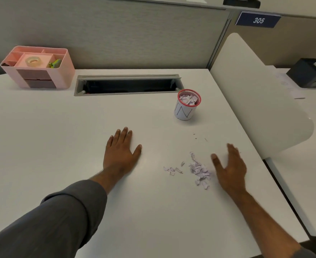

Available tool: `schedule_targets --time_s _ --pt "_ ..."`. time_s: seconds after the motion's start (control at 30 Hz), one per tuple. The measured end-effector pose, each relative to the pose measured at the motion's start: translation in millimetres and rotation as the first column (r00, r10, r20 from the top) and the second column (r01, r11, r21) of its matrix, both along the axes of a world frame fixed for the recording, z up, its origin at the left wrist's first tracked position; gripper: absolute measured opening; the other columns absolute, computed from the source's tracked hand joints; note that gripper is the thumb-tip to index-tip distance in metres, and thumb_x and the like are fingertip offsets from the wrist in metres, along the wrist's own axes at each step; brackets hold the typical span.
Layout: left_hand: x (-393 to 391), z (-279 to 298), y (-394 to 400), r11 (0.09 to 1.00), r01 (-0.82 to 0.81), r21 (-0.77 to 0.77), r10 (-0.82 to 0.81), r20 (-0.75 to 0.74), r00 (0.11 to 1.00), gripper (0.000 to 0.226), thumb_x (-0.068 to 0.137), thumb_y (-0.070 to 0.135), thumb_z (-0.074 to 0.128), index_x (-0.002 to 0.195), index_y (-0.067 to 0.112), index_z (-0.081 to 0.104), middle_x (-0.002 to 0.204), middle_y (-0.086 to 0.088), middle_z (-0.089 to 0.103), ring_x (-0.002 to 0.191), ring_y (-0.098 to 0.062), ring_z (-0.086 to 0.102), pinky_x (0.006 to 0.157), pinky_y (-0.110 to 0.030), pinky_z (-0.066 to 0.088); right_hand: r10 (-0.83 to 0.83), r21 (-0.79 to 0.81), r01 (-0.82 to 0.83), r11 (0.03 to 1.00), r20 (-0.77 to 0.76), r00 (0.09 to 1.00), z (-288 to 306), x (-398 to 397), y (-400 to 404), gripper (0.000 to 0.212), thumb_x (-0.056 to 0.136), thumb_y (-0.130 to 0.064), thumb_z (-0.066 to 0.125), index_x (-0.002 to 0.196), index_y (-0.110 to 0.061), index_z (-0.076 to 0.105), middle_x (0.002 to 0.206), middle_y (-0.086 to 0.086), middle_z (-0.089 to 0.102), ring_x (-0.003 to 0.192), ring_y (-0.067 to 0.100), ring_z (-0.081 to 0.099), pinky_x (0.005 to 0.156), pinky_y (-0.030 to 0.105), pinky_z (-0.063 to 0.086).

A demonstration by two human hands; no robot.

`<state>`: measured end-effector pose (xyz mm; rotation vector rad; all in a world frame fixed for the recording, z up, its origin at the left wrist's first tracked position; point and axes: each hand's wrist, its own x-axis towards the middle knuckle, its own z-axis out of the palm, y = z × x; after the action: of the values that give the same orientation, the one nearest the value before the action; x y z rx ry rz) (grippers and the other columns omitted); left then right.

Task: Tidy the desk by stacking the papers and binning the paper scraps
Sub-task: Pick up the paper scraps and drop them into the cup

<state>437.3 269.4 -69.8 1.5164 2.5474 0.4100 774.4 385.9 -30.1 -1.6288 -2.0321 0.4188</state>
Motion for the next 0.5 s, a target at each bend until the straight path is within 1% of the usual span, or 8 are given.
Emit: schedule_targets --time_s 0.07,0.1,0.13,0.2,0.27,0.37,0.43,0.5 --pt "-1 0 0 1.0 -0.005 0.006 0.005 0.0 1.0 0.074 0.096 0.062 0.026 0.159 0.023 0.021 0.168 0.007 0.011 0.155 -0.014 0.002 0.126 -0.036 0.003 -0.157 -0.077 0.158 0.984 0.011 0.987 -4 28 14 0.09 0.085 -0.067 0.041 0.148 -0.004 0.03 0.155 0.017 0.033 0.146 0.029 0.025 0.119 0.05 0.02" --pt "-1 0 1 1.0 -0.007 0.008 0.007 -0.001 1.0 0.074 0.096 0.062 0.026 0.159 0.023 0.022 0.168 0.007 0.012 0.155 -0.014 0.003 0.126 -0.036 0.004 -0.197 -0.125 0.2 0.972 0.042 0.98 -7 39 21 0.094 0.086 -0.072 0.038 0.15 -0.004 0.026 0.157 0.017 0.029 0.147 0.028 0.022 0.12 0.049 0.016" --pt "-2 -1 1 1.0 -0.008 0.01 0.008 -0.002 1.0 0.074 0.096 0.062 0.026 0.158 0.023 0.022 0.168 0.007 0.012 0.155 -0.014 0.003 0.126 -0.036 0.005 -0.203 -0.173 0.215 0.961 0.083 0.976 -9 46 29 0.098 0.085 -0.075 0.034 0.152 -0.005 0.021 0.159 0.016 0.024 0.149 0.026 0.018 0.121 0.048 0.013" --pt "-1 -1 2 1.0 -0.009 0.008 0.009 -0.004 1.0 0.073 0.096 0.062 0.027 0.158 0.023 0.023 0.168 0.008 0.012 0.155 -0.014 0.004 0.126 -0.036 0.005 -0.142 -0.234 0.188 0.954 0.199 0.97 -13 49 42 0.103 0.08 -0.076 0.026 0.153 -0.004 0.014 0.161 0.015 0.017 0.15 0.024 0.012 0.122 0.045 0.007" --pt "0 -1 2 1.0 -0.016 0.003 0.016 -0.006 1.0 0.073 0.096 0.062 0.028 0.158 0.024 0.022 0.168 0.009 0.012 0.155 -0.012 0.003 0.126 -0.036 0.005 -0.044 -0.241 0.113 0.964 0.276 0.96 -15 37 47 0.105 0.079 -0.075 0.023 0.153 -0.002 0.012 0.161 0.016 0.015 0.15 0.025 0.009 0.123 0.042 0.004" --pt "0 0 3 1.0 -0.026 0.004 0.026 -0.002 1.0 0.071 0.097 0.061 0.03 0.158 0.025 0.023 0.167 0.009 0.013 0.155 -0.012 0.004 0.126 -0.035 0.005 0.173 -0.222 -0.118 0.968 0.25 0.953 -17 5 34 0.098 0.084 -0.069 0.031 0.153 -0.001 0.012 0.161 0.015 0.014 0.151 0.024 0.007 0.122 0.037 0.002" --pt "1 1 3 1.0 -0.027 0.004 0.027 -0.002 1.0 0.071 0.096 0.061 0.03 0.158 0.025 0.024 0.167 0.01 0.013 0.155 -0.012 0.004 0.126 -0.035 0.005 0.367 -0.221 -0.321 0.921 0.217 0.905 -20 -16 17 0.094 0.089 -0.065 0.04 0.153 -0.004 0.01 0.162 0.011 0.01 0.151 0.019 0.003 0.12 0.03 -0.003" --pt "1 2 3 1.0 -0.029 0.002 0.029 -0.004 1.0 0.073 0.095 0.063 0.027 0.157 0.026 0.024 0.167 0.01 0.014 0.155 -0.011 0.005 0.126 -0.035 0.006 0.493 -0.241 -0.455 0.857 0.129 0.861 -20 -30 4 0.098 0.085 -0.073 0.036 0.154 -0.009 0.008 0.163 0.002 0.007 0.148 0.006 -0.003 0.118 0.024 -0.008"
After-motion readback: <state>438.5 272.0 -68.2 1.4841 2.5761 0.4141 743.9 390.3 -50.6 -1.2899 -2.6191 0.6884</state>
